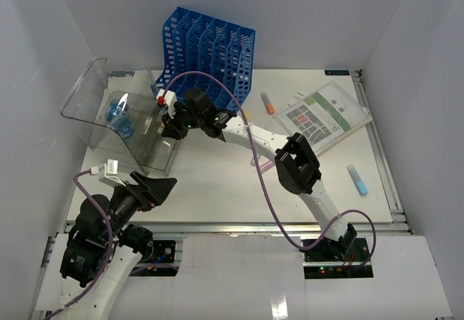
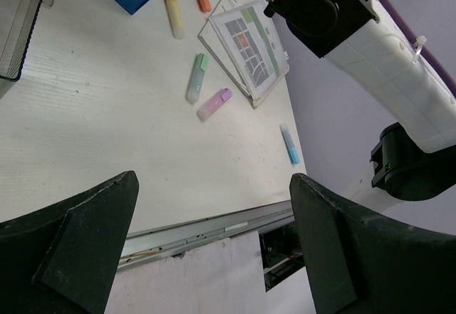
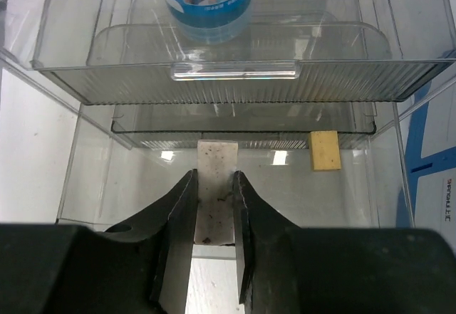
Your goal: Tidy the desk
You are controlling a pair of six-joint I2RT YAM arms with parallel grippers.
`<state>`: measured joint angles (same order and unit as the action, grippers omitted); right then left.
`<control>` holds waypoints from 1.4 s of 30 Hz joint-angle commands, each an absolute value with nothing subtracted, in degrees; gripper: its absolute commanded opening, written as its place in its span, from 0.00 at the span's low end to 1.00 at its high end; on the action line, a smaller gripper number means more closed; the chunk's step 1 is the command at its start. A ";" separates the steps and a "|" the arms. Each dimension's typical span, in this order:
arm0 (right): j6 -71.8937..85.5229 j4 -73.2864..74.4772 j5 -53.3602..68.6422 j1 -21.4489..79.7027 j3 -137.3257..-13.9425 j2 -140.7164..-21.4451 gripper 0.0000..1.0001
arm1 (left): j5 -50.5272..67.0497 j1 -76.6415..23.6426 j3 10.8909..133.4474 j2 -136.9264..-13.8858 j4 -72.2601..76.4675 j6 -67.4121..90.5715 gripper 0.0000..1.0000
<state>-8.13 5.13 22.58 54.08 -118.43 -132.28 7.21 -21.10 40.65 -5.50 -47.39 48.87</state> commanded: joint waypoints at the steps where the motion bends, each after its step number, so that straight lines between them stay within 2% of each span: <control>1: -6.89 -4.22 22.56 54.34 -117.26 -132.56 0.50 | 8.89 -20.85 40.25 -6.28 -45.64 49.51 0.98; 3: -8.10 -4.74 22.72 54.53 -116.22 -132.71 0.77 | 9.31 -20.90 40.32 -6.61 -45.33 49.35 0.98; 4: -8.66 -4.70 22.86 54.53 -115.79 -132.53 0.87 | 9.50 -20.92 40.29 -6.82 -45.22 49.21 0.98; 6: -9.25 -4.43 24.97 54.04 -114.07 -130.41 0.97 | 10.48 -20.84 40.18 -7.62 -44.88 48.83 0.98; 7: -9.32 -4.40 25.31 53.64 -113.82 -129.24 0.99 | 10.63 -20.90 40.10 -7.73 -44.63 48.59 0.98; 10: -8.49 -4.51 33.81 48.78 -109.34 -123.01 0.94 | 13.72 -20.92 39.59 -10.87 -42.44 47.04 0.98; 13: -9.66 -4.66 47.75 43.27 -103.31 -116.23 0.90 | 17.03 -20.83 39.11 -14.83 -39.74 44.49 0.98; 15: -12.22 -3.72 51.71 39.78 -95.34 -106.83 0.91 | 19.40 -20.92 39.34 -18.92 -37.55 41.92 0.94; 19: -20.10 -1.77 47.91 34.88 -75.65 -92.20 0.91 | 22.75 -20.83 39.75 -28.44 -33.49 37.09 0.89; 25: -23.09 3.26 47.76 27.19 -56.60 -77.60 0.92 | 24.24 -20.95 41.98 -43.41 -29.04 32.12 0.86; 28: -26.06 5.56 48.41 23.25 -50.87 -72.56 0.91 | 21.00 -21.40 44.91 -49.50 -29.03 29.32 0.84; 33: -27.41 6.87 51.97 17.26 -46.13 -69.04 0.94 | 14.04 -23.83 49.42 -59.72 -29.83 26.45 0.76; 42: -29.12 6.77 52.34 12.41 -43.98 -65.94 0.95 | -4.85 -31.80 57.37 -74.07 -33.52 24.02 0.73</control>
